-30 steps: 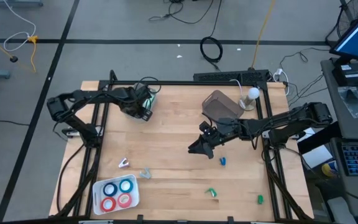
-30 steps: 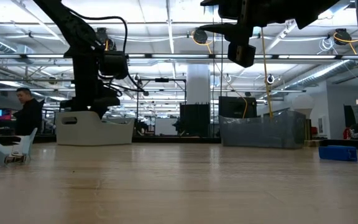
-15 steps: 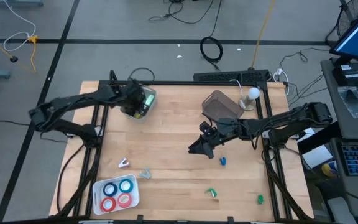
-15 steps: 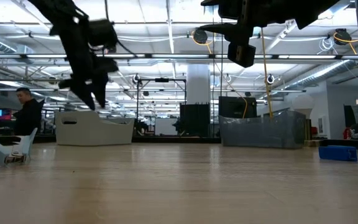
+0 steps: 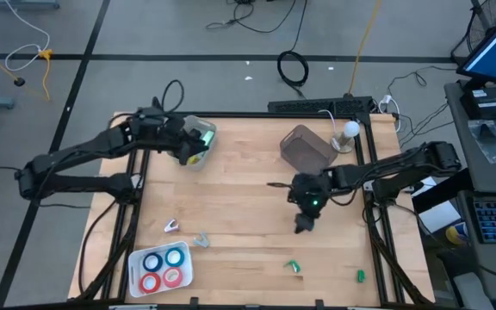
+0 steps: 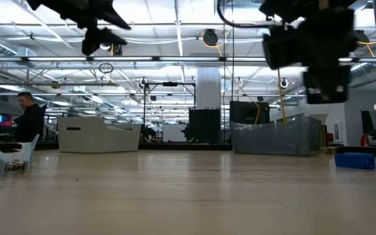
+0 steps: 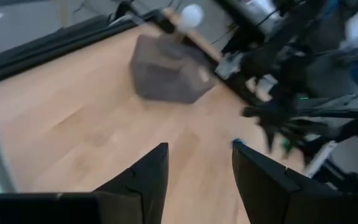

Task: Pick and place Stapler, Stapler remover, tape
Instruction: Put the blue stapler into the gray bin

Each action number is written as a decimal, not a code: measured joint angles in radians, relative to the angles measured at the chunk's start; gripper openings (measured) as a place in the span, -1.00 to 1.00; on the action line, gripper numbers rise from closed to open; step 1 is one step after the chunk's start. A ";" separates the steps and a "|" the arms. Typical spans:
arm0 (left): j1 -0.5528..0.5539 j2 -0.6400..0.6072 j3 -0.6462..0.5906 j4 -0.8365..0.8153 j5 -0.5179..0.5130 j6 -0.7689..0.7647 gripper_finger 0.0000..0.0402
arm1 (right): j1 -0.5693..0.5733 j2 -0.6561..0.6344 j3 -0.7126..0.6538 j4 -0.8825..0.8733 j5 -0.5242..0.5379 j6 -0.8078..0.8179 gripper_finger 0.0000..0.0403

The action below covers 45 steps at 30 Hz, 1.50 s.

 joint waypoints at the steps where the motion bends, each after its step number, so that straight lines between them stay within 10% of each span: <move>1: -0.011 -0.009 0.000 0.011 0.000 -0.002 -0.13 | 0.000 -0.007 0.000 -0.056 -0.001 0.002 -0.30; 18: -0.103 -0.021 0.000 0.022 -0.073 0.047 -0.14 | 0.007 -0.064 0.000 -0.331 0.211 0.487 -0.30; 45: -0.103 -0.021 0.000 0.021 -0.090 0.075 -0.14 | 0.111 -0.048 -0.171 -0.077 0.320 0.708 -0.30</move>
